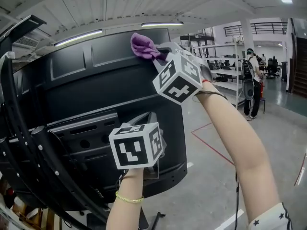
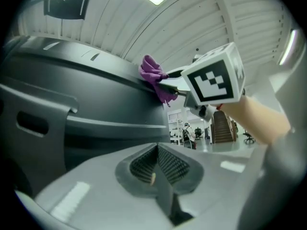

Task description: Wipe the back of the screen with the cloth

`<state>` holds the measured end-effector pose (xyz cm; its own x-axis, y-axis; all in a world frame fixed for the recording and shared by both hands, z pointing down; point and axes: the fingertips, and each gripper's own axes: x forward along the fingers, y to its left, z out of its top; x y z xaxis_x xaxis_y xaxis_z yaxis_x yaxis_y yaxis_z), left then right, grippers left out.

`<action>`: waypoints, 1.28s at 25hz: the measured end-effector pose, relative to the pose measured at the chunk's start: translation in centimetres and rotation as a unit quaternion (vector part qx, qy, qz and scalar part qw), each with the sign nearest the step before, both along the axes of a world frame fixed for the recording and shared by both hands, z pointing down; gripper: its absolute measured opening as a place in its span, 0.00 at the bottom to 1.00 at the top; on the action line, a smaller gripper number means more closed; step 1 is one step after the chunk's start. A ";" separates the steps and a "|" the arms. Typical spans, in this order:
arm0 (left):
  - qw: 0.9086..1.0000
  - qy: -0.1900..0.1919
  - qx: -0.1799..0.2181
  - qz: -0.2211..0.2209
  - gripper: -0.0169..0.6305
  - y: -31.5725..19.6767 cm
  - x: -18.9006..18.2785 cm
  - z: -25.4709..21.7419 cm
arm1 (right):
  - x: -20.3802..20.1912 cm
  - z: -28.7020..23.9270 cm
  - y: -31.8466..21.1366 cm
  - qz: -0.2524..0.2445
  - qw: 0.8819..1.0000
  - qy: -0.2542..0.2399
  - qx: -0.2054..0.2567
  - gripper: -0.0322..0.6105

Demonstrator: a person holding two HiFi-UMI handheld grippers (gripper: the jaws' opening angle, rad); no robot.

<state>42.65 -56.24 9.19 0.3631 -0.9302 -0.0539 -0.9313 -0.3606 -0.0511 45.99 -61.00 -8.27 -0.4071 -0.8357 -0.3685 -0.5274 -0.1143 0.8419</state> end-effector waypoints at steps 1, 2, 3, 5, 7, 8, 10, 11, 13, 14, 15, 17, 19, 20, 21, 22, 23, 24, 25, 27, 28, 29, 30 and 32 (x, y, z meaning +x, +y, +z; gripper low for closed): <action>1.000 0.002 0.000 -0.001 0.04 0.2 -0.1 0.7 | -0.3 1.2 0.2 -0.008 1.000 0.011 -0.001 0.15; 1.000 0.005 -0.001 -0.001 0.04 0.5 -0.2 1.6 | -0.7 2.8 0.5 -0.014 1.000 0.025 -0.004 0.15; 1.000 0.008 -0.003 0.000 0.04 0.9 -0.3 2.6 | -1.0 4.8 0.7 -0.018 0.999 0.045 -0.009 0.15; 1.000 0.012 -0.010 0.006 0.04 1.5 -0.3 5.1 | -1.6 9.4 1.0 -0.015 0.996 0.086 -0.024 0.15; 1.000 0.015 -0.022 0.009 0.04 2.1 -0.4 7.9 | -2.0 13.5 1.3 -0.013 0.993 0.112 -0.032 0.15; 0.999 0.014 -0.029 0.009 0.04 2.3 -0.6 9.5 | -2.2 15.2 1.6 -0.017 0.992 0.115 -0.038 0.15; 0.999 0.010 -0.045 0.002 0.04 2.8 -1.2 12.5 | -2.2 18.7 2.2 -0.026 0.992 0.109 -0.062 0.15; 0.999 0.011 -0.051 -0.002 0.04 3.0 -1.6 13.8 | -2.0 20.6 2.3 -0.027 0.991 0.105 -0.079 0.15; 0.998 0.018 -0.059 -0.007 0.04 3.4 -2.4 16.1 | -1.4 24.5 2.2 -0.021 0.989 0.099 -0.107 0.15; 0.998 0.023 -0.061 -0.010 0.04 3.7 -2.9 17.1 | -1.2 26.4 2.2 -0.018 0.988 0.096 -0.120 0.15; 0.998 0.025 -0.064 -0.015 0.04 4.1 -3.5 18.2 | -1.0 28.5 2.3 -0.017 0.986 0.092 -0.134 0.15; 0.997 0.024 -0.067 -0.025 0.04 4.9 -4.7 20.4 | -0.6 33.0 2.7 -0.019 0.982 0.080 -0.170 0.15; 0.997 0.024 -0.068 -0.032 0.04 5.4 -5.7 22.5 | -0.2 37.1 2.8 -0.020 0.976 0.065 -0.205 0.15; 0.997 0.026 -0.071 -0.032 0.04 5.5 -6.1 23.4 | -0.2 38.9 2.7 -0.019 0.974 0.059 -0.219 0.15; 0.996 0.028 -0.077 -0.032 0.04 5.5 -6.5 24.4 | -0.1 40.4 2.7 -0.017 0.971 0.056 -0.231 0.15; 0.995 0.030 -0.084 -0.032 0.04 5.7 -6.7 25.4 | -0.2 41.9 2.8 -0.015 0.968 0.056 -0.243 0.15; 0.995 0.031 -0.092 -0.033 0.04 5.9 -7.0 26.4 | -0.2 43.3 3.0 -0.013 0.965 0.057 -0.256 0.15; 0.994 0.030 -0.101 -0.036 0.04 6.3 -7.2 27.5 | -0.2 44.7 3.2 -0.011 0.961 0.059 -0.270 0.15; 0.993 0.028 -0.108 -0.039 0.04 6.5 -7.4 28.5 | -0.2 46.0 3.4 -0.011 0.957 0.060 -0.283 0.15; 0.992 0.028 -0.118 -0.044 0.04 6.8 -7.9 29.9 | -0.3 47.7 3.3 -0.009 0.952 0.059 -0.301 0.15; 0.991 0.030 -0.122 -0.047 0.04 6.9 -8.3 30.4 | -0.4 48.0 3.5 -0.009 0.951 0.055 -0.304 0.15; 0.990 0.033 -0.124 -0.052 0.04 7.2 -8.8 30.8 | -0.9 48.1 4.0 -0.013 0.952 0.048 -0.302 0.15; 0.990 0.034 -0.127 -0.059 0.04 7.6 -9.4 31.3 | -1.7 47.9 5.0 -0.026 0.954 0.036 -0.298 0.15; 0.988 0.035 -0.128 -0.081 0.04 8.8 -11.1 32.2 | -4.5 47.2 8.1 -0.081 0.951 -0.004 -0.298 0.15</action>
